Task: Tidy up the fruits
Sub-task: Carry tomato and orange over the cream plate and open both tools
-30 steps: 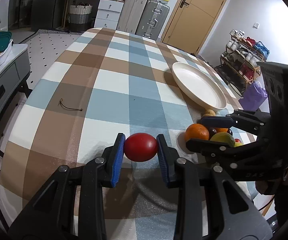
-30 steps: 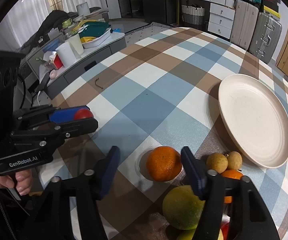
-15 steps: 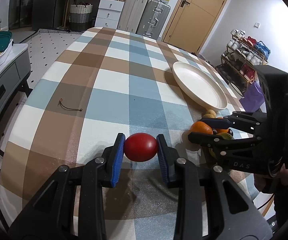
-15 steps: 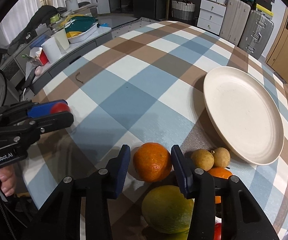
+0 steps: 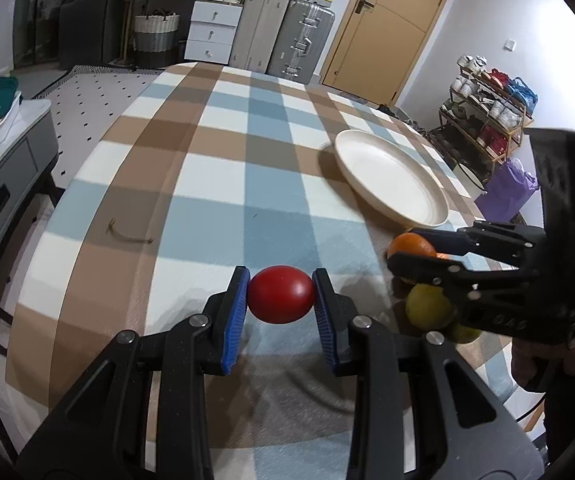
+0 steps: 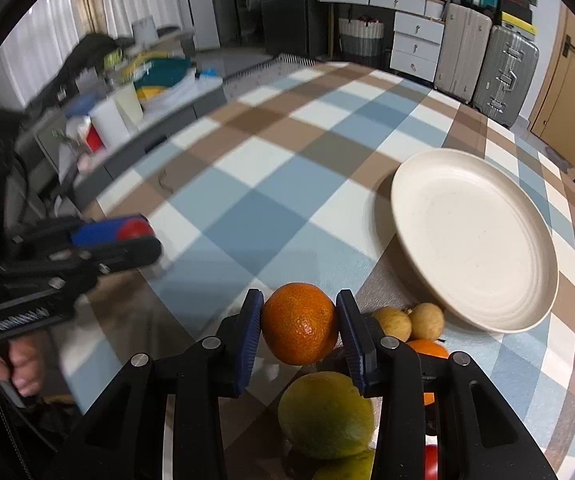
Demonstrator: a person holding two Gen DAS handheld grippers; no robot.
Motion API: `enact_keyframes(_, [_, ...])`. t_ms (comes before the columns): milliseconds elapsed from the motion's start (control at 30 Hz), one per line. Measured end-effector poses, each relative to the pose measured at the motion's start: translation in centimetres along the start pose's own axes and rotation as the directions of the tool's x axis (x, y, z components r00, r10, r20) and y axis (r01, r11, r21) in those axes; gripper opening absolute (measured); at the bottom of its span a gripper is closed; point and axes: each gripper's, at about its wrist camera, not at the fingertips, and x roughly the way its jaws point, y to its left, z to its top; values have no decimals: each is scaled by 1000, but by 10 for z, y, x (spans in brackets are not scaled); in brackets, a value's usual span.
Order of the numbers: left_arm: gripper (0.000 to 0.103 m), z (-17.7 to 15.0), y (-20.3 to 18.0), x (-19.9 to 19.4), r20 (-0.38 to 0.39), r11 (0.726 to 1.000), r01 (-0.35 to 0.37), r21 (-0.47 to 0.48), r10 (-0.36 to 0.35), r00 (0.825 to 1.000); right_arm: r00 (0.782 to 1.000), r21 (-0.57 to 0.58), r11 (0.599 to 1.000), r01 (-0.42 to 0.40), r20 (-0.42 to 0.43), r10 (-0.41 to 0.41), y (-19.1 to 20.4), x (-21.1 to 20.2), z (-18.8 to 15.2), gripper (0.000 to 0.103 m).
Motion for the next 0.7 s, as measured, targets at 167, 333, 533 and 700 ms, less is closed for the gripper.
enact_keyframes(167, [29, 18, -25, 6, -2, 998, 27, 50, -27, 1000, 997, 58, 997, -45, 57, 42, -19, -21, 5, 38])
enact_keyframes(333, [29, 39, -56, 19, -26, 993, 74, 91, -72, 997, 989, 131, 987, -90, 127, 73, -47, -42, 7, 38])
enact_keyframes(533, [29, 66, -91, 42, -66, 985, 111, 134, -103, 993, 973, 206, 967, -149, 207, 106, -89, -64, 7, 38])
enact_keyframes(700, [29, 87, -115, 64, -99, 979, 132, 158, -117, 988, 954, 258, 944, -205, 267, 134, -121, -75, 10, 38])
